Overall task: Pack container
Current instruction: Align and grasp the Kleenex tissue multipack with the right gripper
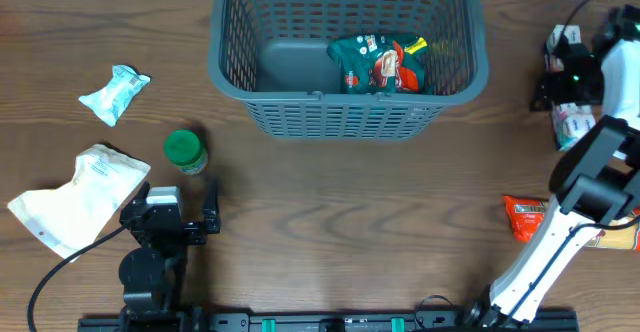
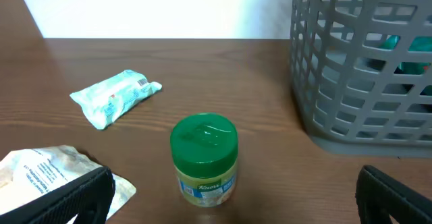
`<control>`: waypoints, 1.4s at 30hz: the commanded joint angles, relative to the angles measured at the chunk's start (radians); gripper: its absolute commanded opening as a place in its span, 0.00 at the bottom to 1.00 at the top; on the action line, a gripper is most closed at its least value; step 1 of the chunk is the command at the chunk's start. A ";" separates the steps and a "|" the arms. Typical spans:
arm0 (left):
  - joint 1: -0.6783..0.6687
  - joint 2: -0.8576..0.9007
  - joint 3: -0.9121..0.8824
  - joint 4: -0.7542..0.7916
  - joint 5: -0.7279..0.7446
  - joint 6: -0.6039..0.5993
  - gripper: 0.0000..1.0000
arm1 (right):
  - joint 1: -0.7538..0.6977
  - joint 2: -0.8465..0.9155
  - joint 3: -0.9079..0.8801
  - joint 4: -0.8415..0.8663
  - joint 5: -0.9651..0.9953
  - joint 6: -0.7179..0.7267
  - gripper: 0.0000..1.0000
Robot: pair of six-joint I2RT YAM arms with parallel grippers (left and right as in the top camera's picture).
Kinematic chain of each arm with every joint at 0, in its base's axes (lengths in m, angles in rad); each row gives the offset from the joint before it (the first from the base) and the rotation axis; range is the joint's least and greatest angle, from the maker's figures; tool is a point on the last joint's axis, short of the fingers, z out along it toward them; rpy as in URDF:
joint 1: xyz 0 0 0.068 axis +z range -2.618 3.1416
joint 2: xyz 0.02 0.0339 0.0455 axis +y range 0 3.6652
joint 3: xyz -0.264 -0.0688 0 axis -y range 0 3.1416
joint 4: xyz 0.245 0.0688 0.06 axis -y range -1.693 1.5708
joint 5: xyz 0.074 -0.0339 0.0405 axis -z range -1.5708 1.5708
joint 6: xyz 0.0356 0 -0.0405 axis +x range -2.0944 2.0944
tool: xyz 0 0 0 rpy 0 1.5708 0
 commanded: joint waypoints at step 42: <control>-0.001 -0.007 -0.024 -0.007 -0.011 -0.009 0.99 | -0.153 -0.095 0.040 0.018 -0.203 0.090 0.95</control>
